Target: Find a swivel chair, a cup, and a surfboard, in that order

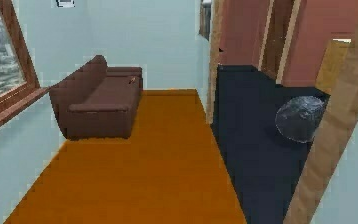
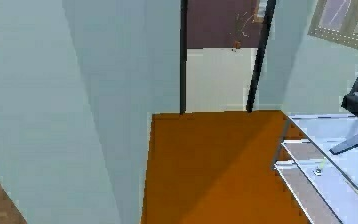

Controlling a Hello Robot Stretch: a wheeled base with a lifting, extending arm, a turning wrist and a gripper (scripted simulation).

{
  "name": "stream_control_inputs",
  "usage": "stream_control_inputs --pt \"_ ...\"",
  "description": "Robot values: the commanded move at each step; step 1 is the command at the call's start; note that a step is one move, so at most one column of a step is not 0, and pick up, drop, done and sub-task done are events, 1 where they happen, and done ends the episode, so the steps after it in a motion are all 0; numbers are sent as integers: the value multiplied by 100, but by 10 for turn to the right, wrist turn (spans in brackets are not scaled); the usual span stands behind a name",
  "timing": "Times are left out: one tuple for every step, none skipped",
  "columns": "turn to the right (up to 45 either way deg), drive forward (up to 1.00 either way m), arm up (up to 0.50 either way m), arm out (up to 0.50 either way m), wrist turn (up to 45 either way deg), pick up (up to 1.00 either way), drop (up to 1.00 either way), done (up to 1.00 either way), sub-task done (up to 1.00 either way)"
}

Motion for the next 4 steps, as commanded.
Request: stream_control_inputs --pt "0 85 0 0 0 0 0 0 0" --pt "90 0 0 0 0 0 0 0 0" --pt "0 35 0 0 0 0 0 0 0" --pt "450 0 0 0 0 0 0 0 0"
